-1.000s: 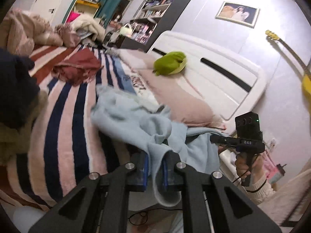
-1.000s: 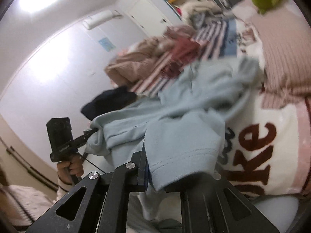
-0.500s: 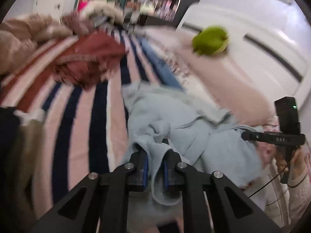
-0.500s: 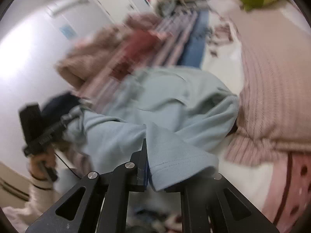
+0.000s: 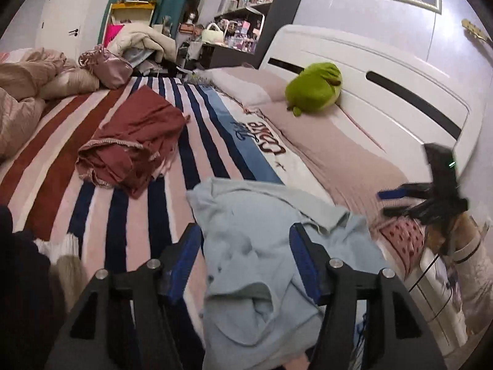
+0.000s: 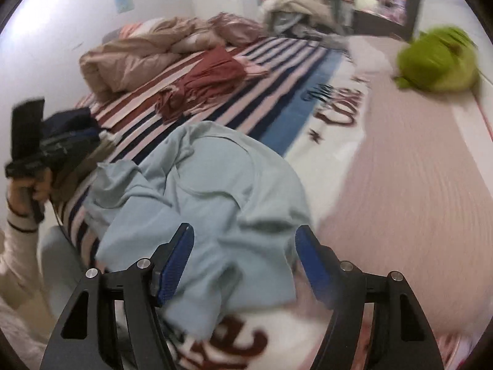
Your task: Fold small clothes
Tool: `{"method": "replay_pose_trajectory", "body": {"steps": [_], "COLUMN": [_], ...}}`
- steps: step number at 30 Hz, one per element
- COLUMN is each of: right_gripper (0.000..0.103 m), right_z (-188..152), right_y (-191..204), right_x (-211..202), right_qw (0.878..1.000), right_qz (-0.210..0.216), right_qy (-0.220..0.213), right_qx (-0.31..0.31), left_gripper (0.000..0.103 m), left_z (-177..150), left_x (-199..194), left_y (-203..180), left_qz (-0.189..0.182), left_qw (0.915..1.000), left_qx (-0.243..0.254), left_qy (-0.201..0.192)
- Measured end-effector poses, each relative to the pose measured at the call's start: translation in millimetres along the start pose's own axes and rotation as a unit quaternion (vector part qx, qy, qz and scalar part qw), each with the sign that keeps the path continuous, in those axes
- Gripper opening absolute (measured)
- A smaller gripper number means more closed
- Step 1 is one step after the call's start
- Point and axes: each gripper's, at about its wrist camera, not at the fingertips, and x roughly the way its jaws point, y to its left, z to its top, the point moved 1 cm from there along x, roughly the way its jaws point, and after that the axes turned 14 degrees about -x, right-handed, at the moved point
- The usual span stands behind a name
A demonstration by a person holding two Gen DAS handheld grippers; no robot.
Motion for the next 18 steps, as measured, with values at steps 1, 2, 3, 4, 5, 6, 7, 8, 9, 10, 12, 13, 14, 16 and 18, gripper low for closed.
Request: {"method": "replay_pose_trajectory", "body": {"steps": [1,2,3,4,5,6,7,8,9,10,12,13,14,16,18], "right_gripper": [0.059,0.055,0.050,0.048,0.048,0.048,0.048,0.048,0.039,0.016,0.005,0.004,0.004,0.004,0.004], "right_z": [6,11,14,15,14,12,10,7,4,3,5,8,12,18,25], "right_y": [1,3,5,7,8,8,8,8,8,2,-13,-26,-36,-50,-59], "right_x": [20,42,58,83,99,115,124,132,134,134,127,121,117,114,118], "right_qw": [1.000,0.999,0.997,0.995,0.992,0.990,0.987,0.983,0.982,0.979,0.975,0.977,0.978,0.979,0.980], "right_qz": [0.008,0.007,0.002,-0.003,-0.001,-0.002,-0.008,-0.029,-0.045,-0.077,-0.132,-0.147,-0.154,-0.164,-0.163], "right_qy": [0.016,0.038,0.052,0.079,0.099,0.120,0.135,0.149,0.152,0.153,0.143,0.125,0.114,0.098,0.098], "right_qx": [-0.015,-0.036,-0.050,-0.068,-0.074,-0.078,-0.085,-0.099,-0.107,-0.113,-0.106,-0.093,-0.082,-0.068,-0.059], "left_gripper": [0.055,0.055,0.055,0.055,0.055,0.055,0.055,0.055,0.055,0.055,0.055,0.055,0.055,0.055,0.055], "left_z": [0,-1,-2,-4,-6,-7,-7,-7,-7,-7,-7,-7,-6,-5,-4], "left_x": [3,8,13,19,22,26,31,36,40,43,48,52,54,60,65], "left_y": [1,1,0,-1,-3,-3,-3,-3,-4,-4,-4,-3,-2,1,5], "left_qz": [-0.002,-0.005,-0.008,-0.008,-0.007,-0.005,-0.005,-0.007,-0.008,-0.007,-0.003,-0.001,0.001,0.007,0.016], "left_qw": [1.0000,1.0000,0.9999,0.9999,0.9999,0.9998,0.9997,0.9996,0.9995,0.9995,0.9994,0.9993,0.9992,0.9992,0.9991], "left_qx": [-0.003,-0.005,-0.006,-0.004,-0.002,-0.001,-0.002,-0.003,-0.002,-0.001,0.003,0.004,0.003,0.002,0.000], "left_qy": [0.001,0.005,0.008,0.013,0.016,0.019,0.023,0.027,0.031,0.032,0.035,0.037,0.039,0.040,0.040]}}
